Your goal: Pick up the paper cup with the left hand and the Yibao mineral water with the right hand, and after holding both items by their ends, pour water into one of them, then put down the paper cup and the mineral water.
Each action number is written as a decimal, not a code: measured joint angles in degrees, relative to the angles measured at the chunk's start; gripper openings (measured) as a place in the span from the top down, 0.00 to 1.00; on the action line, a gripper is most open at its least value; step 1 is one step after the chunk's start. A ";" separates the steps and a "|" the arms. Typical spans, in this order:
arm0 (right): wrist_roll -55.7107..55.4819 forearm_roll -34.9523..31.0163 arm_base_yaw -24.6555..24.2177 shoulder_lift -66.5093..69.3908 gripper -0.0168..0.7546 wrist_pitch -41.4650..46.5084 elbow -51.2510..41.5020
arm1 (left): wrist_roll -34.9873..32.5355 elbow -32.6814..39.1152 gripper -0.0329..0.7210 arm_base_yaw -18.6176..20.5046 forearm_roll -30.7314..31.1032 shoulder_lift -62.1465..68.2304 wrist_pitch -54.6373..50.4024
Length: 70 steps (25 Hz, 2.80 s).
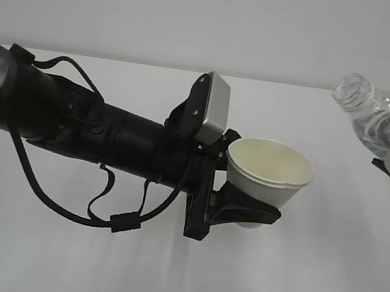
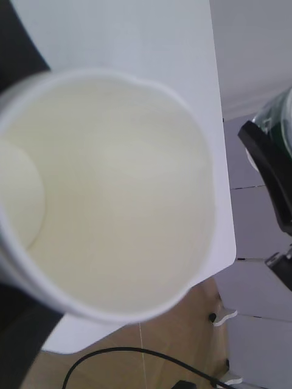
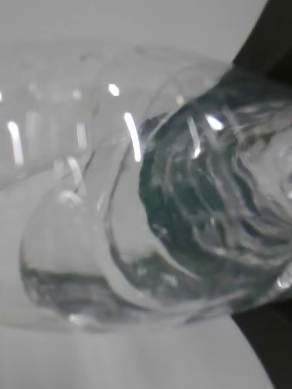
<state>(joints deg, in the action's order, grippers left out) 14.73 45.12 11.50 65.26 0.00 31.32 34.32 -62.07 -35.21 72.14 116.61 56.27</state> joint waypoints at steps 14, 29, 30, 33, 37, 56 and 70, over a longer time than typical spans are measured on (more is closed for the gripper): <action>0.00 5.15 0.00 0.00 0.37 0.52 0.02 | 0.00 0.00 0.38 0.00 -0.46 0.00 0.00; 0.00 9.87 0.00 0.00 0.37 1.09 0.02 | 0.00 -0.33 0.38 -1.70 -2.53 0.00 0.00; 0.00 9.95 0.00 0.00 0.37 1.09 0.02 | 0.00 -0.50 0.38 -1.70 -2.75 0.00 0.00; 0.00 10.33 0.00 0.00 0.37 1.09 0.02 | 0.00 -0.86 0.38 -1.79 -3.00 0.00 0.00; 0.00 11.30 0.00 0.00 0.37 1.09 0.02 | 0.00 -1.10 0.38 -1.79 -3.24 0.00 0.00; 0.00 14.44 0.00 0.00 0.37 1.18 0.02 | 0.00 -1.16 0.38 -3.26 -4.34 0.00 0.00; 0.00 16.27 0.00 0.00 0.37 1.18 0.37 | 0.00 -1.16 0.38 -3.26 -5.32 0.00 0.00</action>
<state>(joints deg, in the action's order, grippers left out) 14.73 61.39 11.50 65.26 1.18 31.70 34.32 -63.23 -38.46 66.82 116.61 56.27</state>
